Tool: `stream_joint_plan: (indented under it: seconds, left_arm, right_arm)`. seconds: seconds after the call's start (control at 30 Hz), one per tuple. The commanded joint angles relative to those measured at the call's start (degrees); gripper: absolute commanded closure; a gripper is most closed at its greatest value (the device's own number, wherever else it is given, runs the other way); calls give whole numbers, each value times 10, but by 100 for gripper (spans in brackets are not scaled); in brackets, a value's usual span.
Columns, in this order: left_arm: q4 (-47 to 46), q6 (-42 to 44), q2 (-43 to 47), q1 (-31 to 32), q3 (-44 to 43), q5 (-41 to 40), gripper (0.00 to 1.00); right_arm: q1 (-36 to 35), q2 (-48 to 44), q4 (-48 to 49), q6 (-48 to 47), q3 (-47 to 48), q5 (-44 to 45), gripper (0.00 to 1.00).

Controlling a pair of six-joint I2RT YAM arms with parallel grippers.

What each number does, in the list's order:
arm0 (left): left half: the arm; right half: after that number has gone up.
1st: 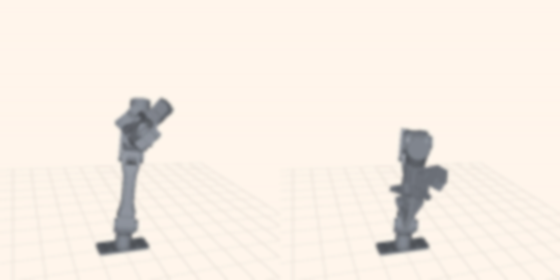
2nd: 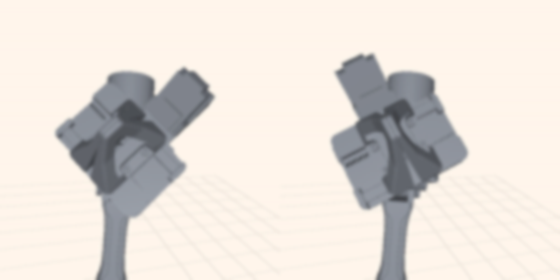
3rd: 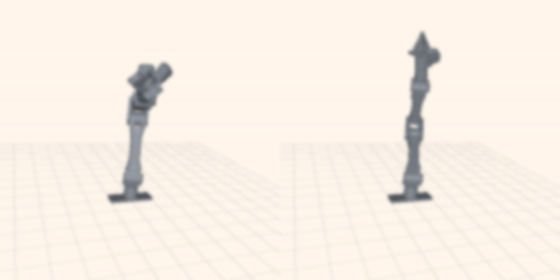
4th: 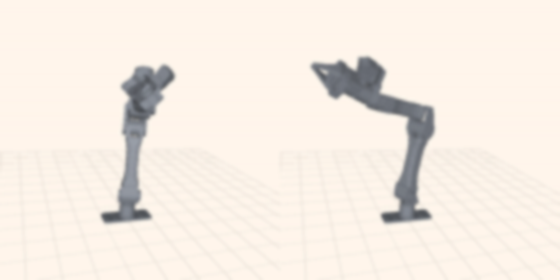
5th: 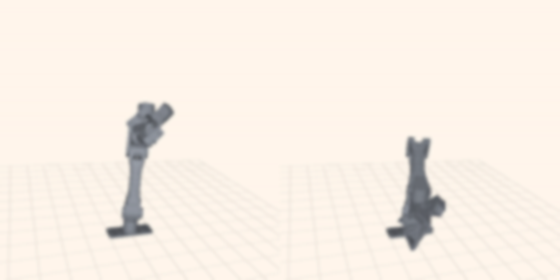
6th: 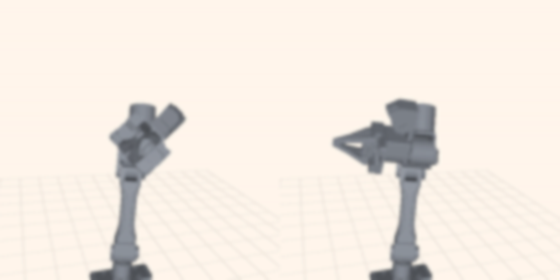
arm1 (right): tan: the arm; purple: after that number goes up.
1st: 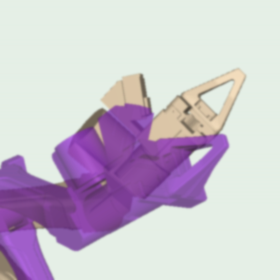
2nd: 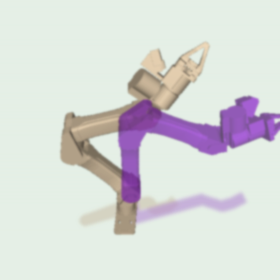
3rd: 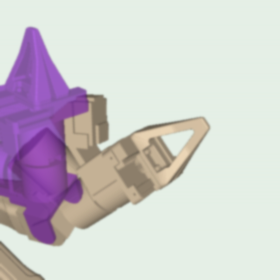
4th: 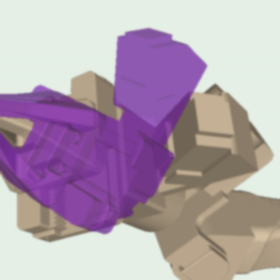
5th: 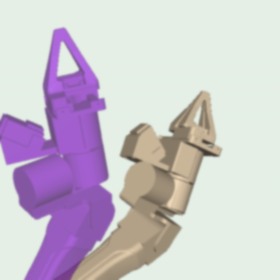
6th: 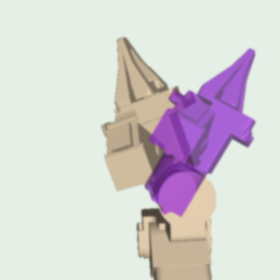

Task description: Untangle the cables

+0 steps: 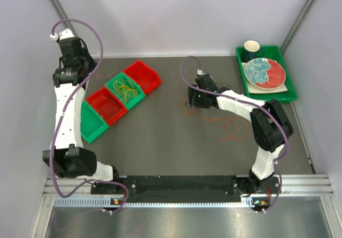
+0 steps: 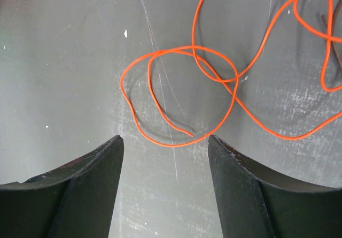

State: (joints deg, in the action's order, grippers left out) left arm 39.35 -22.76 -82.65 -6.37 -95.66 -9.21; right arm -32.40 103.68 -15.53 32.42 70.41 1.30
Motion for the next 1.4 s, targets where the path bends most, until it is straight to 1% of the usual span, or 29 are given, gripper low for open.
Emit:
stream_joint_plan:
  seconds: [0.0,0.13,0.4,0.6,0.87,1.17,1.37]
  left_arm:
    - [-38,2,42,-13,10,-50,100]
    - [-13,10,66,-20,-13,-42,100]
    - [-3,3,86,-20,-35,-23,100]
    - [-2,7,89,-19,-29,-12,100]
    - [-50,-4,76,-19,63,1,100]
    - [-107,-19,38,-19,158,-33,100]
    - [-151,-42,-8,-22,207,-69,100]
  right_arm:
    - [4,-16,24,11,-5,-10,36]
    - [3,-4,22,15,6,-25,37]
    - [4,-16,23,19,0,-24,37]
    - [4,-20,23,22,-4,-28,37]
    - [3,-23,23,23,-10,-28,37]
    - [2,-16,23,22,-11,-28,37]
    - [2,-13,23,19,-9,-25,37]
